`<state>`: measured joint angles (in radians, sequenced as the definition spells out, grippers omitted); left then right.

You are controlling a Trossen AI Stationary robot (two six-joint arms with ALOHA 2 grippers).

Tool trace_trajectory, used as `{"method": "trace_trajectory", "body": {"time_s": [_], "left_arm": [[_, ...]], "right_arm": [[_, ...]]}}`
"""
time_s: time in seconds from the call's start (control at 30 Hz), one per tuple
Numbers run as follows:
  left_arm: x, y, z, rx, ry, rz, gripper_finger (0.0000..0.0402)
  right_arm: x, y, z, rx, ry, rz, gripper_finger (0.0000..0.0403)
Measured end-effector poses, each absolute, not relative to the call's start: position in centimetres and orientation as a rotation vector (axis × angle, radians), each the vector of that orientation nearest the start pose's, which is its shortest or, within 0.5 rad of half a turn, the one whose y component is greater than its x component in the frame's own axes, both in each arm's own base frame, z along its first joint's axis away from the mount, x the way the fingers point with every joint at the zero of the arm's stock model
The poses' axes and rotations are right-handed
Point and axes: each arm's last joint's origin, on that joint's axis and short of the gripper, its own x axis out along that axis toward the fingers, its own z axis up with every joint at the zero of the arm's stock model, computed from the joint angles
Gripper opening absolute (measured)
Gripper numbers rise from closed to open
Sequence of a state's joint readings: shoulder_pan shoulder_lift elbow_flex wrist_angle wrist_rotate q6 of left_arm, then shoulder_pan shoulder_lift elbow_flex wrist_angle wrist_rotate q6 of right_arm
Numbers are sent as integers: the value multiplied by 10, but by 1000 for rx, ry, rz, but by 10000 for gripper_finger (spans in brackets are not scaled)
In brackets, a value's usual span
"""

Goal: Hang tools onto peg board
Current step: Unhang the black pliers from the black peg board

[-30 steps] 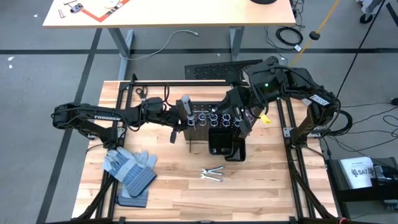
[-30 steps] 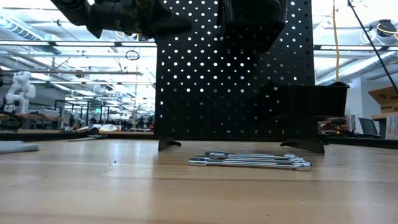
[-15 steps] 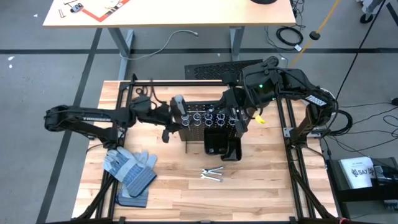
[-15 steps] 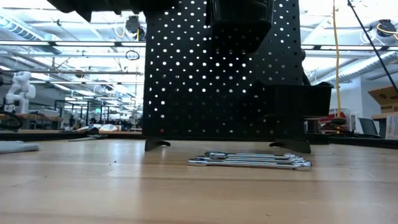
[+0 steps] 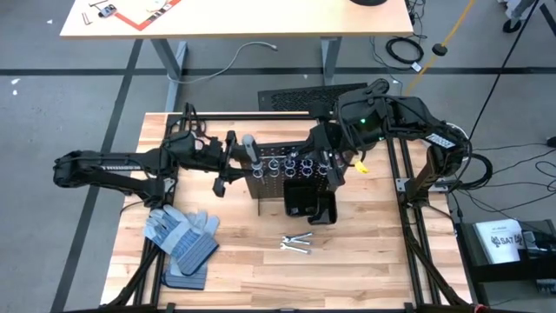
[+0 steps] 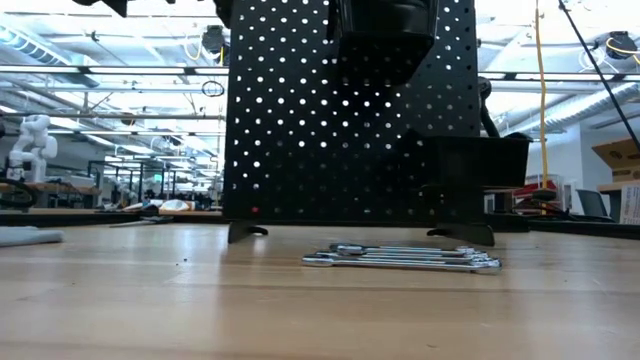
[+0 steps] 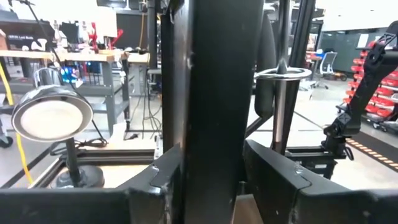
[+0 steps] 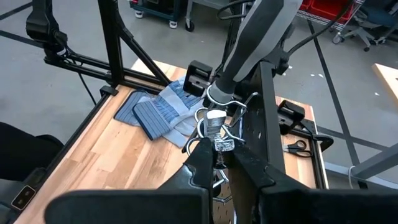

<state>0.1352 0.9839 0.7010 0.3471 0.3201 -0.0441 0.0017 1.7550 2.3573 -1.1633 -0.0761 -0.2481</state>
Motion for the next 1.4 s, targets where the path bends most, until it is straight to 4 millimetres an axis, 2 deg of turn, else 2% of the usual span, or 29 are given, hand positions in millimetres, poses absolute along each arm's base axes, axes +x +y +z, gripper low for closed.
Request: {"method": "trace_trajectory", "body": {"time_s": [0.23,0.53,0.73,0.97,1.27,1.4], "left_arm": [[207,19,326,-20,-73,-186,156],[192,17,341,28,-174,-185,156],[192,17,349,38,-262,-168,156],[200,19,343,-37,-230,-158,158],[207,21,345,-41,-269,-137,229],[212,21,349,-41,-270,-136,244]], "right_arm": [[318,3,500,-220,545,147,20],[318,3,500,-219,544,151,20],[318,3,500,-219,544,150,20],[319,3,500,-220,543,146,20],[319,3,500,-219,544,141,20],[319,3,500,-218,544,141,20]]}}
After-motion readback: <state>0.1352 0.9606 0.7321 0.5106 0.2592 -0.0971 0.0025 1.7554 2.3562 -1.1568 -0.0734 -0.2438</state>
